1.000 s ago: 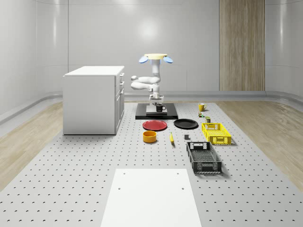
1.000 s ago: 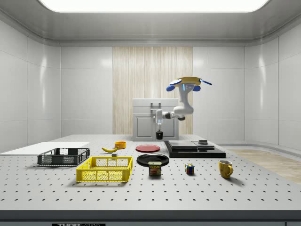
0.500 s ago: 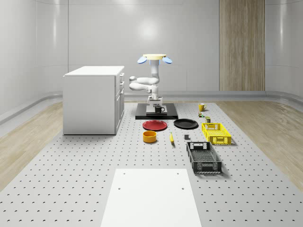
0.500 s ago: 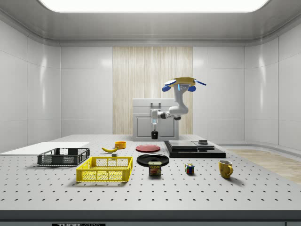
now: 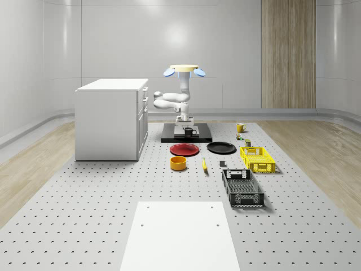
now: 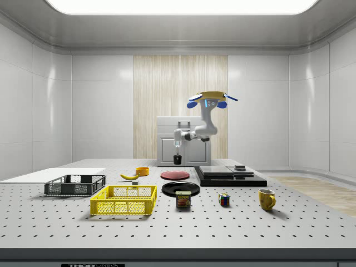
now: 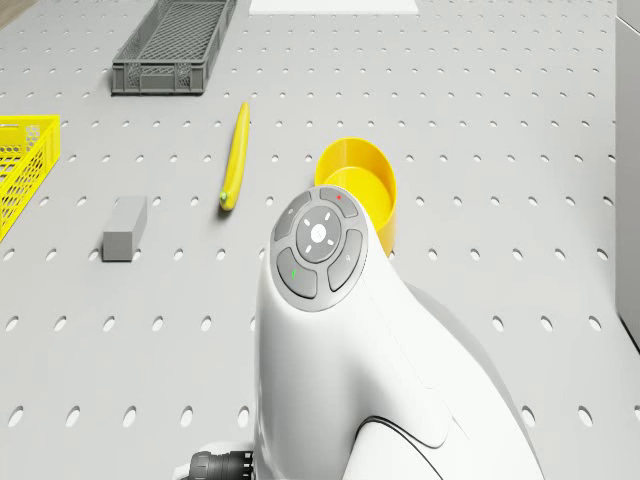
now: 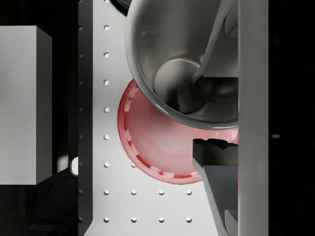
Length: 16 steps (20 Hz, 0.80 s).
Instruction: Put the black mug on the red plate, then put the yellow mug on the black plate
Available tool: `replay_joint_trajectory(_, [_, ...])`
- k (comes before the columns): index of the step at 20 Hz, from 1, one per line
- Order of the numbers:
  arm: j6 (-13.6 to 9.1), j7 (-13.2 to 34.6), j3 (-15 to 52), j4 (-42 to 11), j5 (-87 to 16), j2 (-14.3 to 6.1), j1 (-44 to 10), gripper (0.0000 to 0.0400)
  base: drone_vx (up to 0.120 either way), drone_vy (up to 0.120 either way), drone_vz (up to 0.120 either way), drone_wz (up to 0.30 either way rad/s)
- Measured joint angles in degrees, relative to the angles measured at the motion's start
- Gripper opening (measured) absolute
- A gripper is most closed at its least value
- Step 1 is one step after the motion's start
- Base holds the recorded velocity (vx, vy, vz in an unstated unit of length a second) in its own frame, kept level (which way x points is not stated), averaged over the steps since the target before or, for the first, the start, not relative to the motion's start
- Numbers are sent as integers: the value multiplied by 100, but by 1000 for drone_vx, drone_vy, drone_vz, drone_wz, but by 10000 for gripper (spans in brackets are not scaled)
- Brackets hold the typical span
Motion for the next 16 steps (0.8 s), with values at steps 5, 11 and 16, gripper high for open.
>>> replay_joint_trajectory(5, [58, -248, 10, 9, 27, -62, 238, 110, 0, 0, 0, 0])
replay_joint_trajectory(11, [135, -633, 30, 46, 70, -139, 586, 110, 0, 0, 0, 0])
replay_joint_trajectory(16, [230, -811, -87, 101, -25, -188, 718, 110, 0, 0, 0, 0])
